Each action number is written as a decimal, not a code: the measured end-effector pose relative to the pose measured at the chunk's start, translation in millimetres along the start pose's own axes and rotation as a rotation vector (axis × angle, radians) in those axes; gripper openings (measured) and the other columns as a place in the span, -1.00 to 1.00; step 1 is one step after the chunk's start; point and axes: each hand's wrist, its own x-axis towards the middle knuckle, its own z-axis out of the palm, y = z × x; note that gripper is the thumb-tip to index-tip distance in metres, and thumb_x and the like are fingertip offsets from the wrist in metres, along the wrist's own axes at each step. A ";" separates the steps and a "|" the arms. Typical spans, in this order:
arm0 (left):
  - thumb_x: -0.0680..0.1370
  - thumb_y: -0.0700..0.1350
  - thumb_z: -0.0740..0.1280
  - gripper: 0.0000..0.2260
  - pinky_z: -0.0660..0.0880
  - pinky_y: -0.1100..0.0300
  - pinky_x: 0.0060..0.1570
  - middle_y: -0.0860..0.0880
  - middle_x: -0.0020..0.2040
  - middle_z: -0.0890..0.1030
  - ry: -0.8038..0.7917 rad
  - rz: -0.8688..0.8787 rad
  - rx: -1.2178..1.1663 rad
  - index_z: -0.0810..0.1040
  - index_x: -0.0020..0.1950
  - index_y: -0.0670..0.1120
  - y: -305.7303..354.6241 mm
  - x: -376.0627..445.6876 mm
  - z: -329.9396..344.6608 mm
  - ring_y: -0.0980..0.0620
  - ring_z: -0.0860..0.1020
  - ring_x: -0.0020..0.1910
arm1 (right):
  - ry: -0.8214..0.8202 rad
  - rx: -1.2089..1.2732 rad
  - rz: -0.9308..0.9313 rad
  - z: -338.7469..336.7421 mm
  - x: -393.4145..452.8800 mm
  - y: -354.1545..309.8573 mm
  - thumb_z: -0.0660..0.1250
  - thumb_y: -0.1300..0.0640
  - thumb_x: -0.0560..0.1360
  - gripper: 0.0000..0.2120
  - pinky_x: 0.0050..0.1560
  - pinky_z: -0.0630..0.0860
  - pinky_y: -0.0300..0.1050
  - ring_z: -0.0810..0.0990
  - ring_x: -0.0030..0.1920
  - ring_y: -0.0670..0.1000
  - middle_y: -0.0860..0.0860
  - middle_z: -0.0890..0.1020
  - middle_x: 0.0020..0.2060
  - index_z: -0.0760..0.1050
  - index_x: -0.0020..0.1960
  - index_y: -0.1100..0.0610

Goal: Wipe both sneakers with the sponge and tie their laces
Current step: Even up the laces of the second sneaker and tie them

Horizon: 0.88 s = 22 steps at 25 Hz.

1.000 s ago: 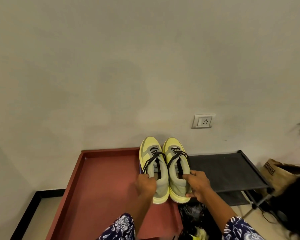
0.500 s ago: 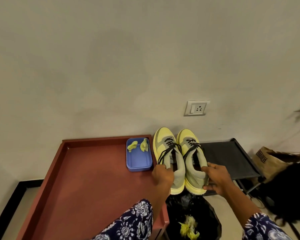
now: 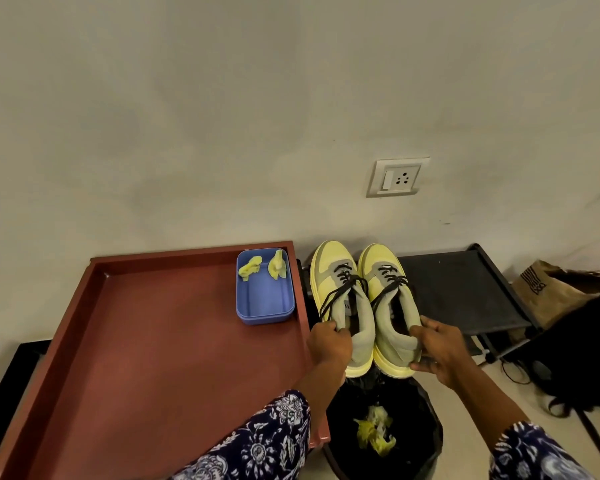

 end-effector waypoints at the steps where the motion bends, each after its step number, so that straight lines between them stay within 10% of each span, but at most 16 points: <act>1: 0.48 -0.33 0.23 -0.62 0.20 0.18 -0.26 -0.05 -0.47 0.23 -0.004 -0.011 0.004 0.21 -0.49 -0.11 -4.2 5.3 2.9 0.03 0.23 -0.45 | -0.002 -0.004 0.003 0.9 4.3 2.3 0.33 0.24 0.44 -0.51 -0.30 0.57 0.03 0.52 0.11 0.26 0.17 0.50 0.20 0.39 0.35 0.08; 8: 0.48 -0.30 0.23 -0.79 0.25 0.20 -0.25 -0.37 -0.06 0.55 0.018 -0.062 -0.012 0.45 -0.37 -0.21 -20.4 31.9 20.0 -0.10 0.44 -0.27 | -0.007 -0.018 0.014 8.2 28.5 10.4 0.34 0.23 0.45 -0.51 -0.29 0.57 0.03 0.51 0.11 0.26 0.16 0.50 0.20 0.39 0.36 0.06; 22: 0.50 -0.26 0.24 -0.75 0.51 0.03 0.03 -0.28 0.11 0.59 0.023 -0.070 0.083 0.56 0.13 -0.28 -39.5 53.3 30.9 -0.21 0.56 0.09 | -0.029 -0.006 0.036 18.4 51.3 15.1 0.31 0.28 0.46 -0.51 -0.22 0.57 0.06 0.51 0.11 0.23 0.13 0.51 0.14 0.37 0.37 0.08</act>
